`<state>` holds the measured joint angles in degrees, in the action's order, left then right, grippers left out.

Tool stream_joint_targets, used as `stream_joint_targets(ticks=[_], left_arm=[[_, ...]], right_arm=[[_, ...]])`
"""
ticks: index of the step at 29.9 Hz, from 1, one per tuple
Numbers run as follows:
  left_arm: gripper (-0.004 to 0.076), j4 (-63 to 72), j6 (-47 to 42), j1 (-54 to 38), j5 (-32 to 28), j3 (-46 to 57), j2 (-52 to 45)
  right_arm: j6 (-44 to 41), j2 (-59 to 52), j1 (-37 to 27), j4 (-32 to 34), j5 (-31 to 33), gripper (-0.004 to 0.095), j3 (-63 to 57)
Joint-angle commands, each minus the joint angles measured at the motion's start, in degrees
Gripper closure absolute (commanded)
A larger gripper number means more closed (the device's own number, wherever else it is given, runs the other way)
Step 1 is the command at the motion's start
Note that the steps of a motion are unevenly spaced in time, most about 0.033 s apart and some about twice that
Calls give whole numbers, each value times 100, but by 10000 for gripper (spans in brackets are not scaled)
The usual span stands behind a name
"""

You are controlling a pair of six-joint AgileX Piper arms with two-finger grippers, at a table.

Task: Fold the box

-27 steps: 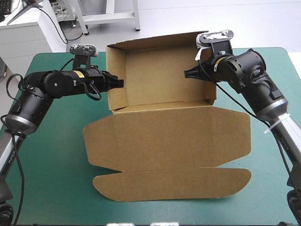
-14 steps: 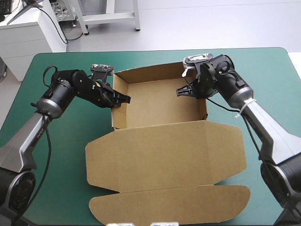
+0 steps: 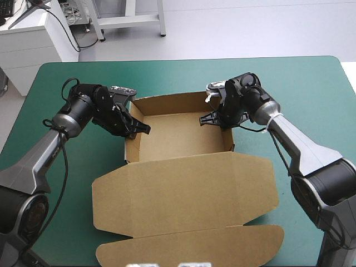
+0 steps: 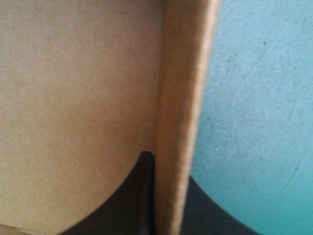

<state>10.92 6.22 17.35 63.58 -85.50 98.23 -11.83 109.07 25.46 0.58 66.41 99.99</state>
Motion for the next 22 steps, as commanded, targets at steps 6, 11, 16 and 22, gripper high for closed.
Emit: stream_joint_targets(ticks=[6, 11, 16, 22], left_arm=[[731, 456, 399, 121, -8, -196, -38], [630, 479, 466, 121, 241, -196, 19], [387, 517, 466, 121, 390, -196, 19], [186, 517, 305, 121, 477, -196, 19]], right_arm=[[616, -100, 75, -542, -6, 925, 161], [821, -54, 75, -815, 50, 872, 161], [1049, -54, 75, -874, 108, 663, 161], [1064, -54, 75, -874, 129, 173, 161]])
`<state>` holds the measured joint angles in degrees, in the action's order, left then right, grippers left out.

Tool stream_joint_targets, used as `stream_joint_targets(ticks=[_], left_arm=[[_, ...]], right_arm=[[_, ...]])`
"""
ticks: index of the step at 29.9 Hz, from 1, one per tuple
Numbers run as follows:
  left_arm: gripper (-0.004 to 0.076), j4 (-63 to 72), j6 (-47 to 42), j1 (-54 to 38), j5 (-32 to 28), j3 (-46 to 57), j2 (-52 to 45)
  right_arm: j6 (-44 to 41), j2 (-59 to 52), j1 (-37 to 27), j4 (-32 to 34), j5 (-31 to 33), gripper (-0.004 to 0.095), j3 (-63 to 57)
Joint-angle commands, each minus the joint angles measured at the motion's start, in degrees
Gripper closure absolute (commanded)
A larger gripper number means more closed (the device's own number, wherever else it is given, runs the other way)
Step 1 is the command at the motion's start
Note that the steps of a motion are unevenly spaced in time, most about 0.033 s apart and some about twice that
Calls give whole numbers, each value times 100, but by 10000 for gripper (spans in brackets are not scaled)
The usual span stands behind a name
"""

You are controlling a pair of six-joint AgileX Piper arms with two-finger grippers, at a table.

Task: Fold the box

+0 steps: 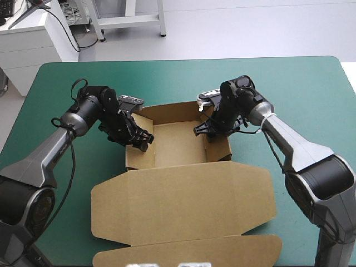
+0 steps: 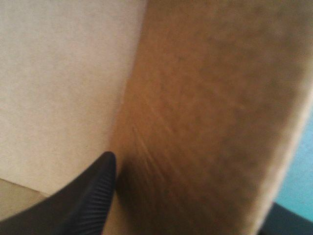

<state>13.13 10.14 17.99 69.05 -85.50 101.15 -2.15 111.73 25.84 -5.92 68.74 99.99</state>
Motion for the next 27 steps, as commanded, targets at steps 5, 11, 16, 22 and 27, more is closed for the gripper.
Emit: stream_joint_targets(ticks=[5, 11, 16, 22, 27], left_arm=[[186, 296, -114, 57, 7, -196, -294], [186, 205, -121, 57, -1, -196, -582], [190, -21, -121, 57, -152, -196, -1187], [278, -21, -77, 57, -216, -196, -2044], [495, -21, 50, 57, -155, -148, -2850]], right_arm=[[56, -330, 37, -224, -123, 25, 161], [78, -616, 37, -101, -423, 29, 161], [55, -1028, 37, 149, -654, 29, 171], [84, -1660, 37, 216, -795, 30, 171], [124, -2157, 37, 375, -772, 30, 171]])
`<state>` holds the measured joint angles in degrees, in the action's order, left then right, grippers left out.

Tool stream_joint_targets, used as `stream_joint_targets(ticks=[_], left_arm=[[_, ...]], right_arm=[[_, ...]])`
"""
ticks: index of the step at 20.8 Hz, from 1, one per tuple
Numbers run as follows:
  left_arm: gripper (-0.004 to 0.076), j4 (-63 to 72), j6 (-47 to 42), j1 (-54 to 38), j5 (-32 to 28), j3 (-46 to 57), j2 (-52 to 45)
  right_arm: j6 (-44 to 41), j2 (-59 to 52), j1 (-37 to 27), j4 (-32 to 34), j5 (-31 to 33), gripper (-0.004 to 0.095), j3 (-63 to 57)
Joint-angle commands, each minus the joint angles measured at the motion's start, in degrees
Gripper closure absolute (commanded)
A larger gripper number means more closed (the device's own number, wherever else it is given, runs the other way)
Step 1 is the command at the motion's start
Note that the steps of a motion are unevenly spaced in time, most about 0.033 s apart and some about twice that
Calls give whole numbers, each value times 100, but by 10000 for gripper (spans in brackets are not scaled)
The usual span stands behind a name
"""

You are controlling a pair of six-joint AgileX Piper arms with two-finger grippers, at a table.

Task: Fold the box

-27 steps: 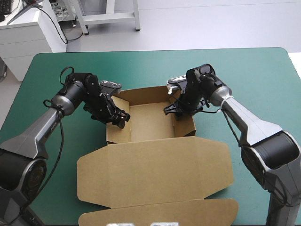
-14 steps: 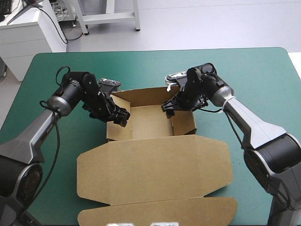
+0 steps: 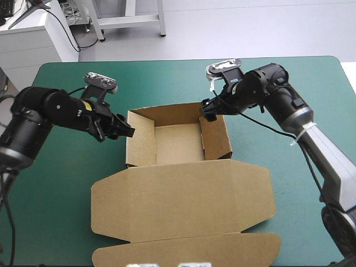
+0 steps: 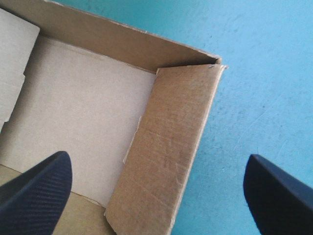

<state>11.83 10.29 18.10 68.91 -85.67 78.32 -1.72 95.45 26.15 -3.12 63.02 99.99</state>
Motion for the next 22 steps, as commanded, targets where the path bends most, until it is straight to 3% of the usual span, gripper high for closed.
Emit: stream_joint_targets(ticks=[1, 3, 4, 14, 22], left_arm=[[537, 110, 65, 46, -175, -108, -704], [637, 107, 79, 46, -256, 10, -1019], [724, 79, 79, 46, -284, 147, -1307], [732, -615, 79, 46, 166, 2128, -3153], [732, -563, 16, 46, 185, 3897, -3916]], right_arm=[[125, -607, 6, 95, -192, 30, 171], [172, -770, 6, 95, -192, 30, 171], [172, -903, 6, 95, -176, 30, 171], [229, -943, 6, 312, 11, 30, 159], [229, 40, 6, 312, 104, 30, 159]])
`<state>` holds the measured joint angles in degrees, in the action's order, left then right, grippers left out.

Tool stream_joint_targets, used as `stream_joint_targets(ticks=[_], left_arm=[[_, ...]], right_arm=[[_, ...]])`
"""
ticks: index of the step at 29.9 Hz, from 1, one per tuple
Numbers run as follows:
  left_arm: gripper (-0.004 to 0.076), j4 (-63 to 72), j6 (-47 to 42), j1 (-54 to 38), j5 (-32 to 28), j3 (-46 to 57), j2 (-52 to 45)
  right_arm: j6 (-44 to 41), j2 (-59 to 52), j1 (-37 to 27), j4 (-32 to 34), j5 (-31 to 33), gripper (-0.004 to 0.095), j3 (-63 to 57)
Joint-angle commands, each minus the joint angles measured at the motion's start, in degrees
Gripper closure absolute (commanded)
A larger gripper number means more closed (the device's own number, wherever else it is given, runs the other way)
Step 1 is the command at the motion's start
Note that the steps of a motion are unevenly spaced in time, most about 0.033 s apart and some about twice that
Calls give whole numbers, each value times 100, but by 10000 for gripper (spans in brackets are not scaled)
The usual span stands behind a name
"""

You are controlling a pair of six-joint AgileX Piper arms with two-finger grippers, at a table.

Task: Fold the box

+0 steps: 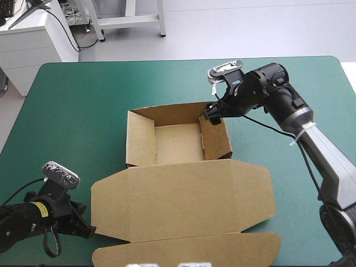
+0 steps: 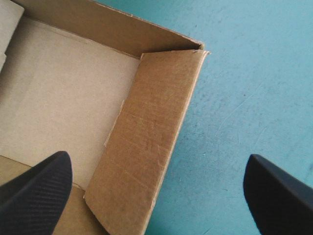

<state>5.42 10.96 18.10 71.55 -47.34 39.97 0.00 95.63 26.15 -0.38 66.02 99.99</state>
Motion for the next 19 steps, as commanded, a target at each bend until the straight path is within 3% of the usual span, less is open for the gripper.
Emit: stream_joint_targets(ticks=[1, 10, 12, 15, 19], left_arm=[[732, 127, -51, 46, -79, 126, -106], [732, 235, -51, 46, -384, 210, -276], [732, 278, -51, 46, -385, 210, -276], [732, 292, -51, 46, -385, 213, -276], [732, 292, -51, 46, -385, 213, -276]], right_arm=[[56, 115, 6, 38, -195, 30, 159], [44, 1067, 6, 38, -197, 31, 159], [44, 1194, 6, 38, -238, 68, 159], [0, 1255, 6, 38, -361, 261, 159], [0, 1255, 6, 38, -408, 698, 159]])
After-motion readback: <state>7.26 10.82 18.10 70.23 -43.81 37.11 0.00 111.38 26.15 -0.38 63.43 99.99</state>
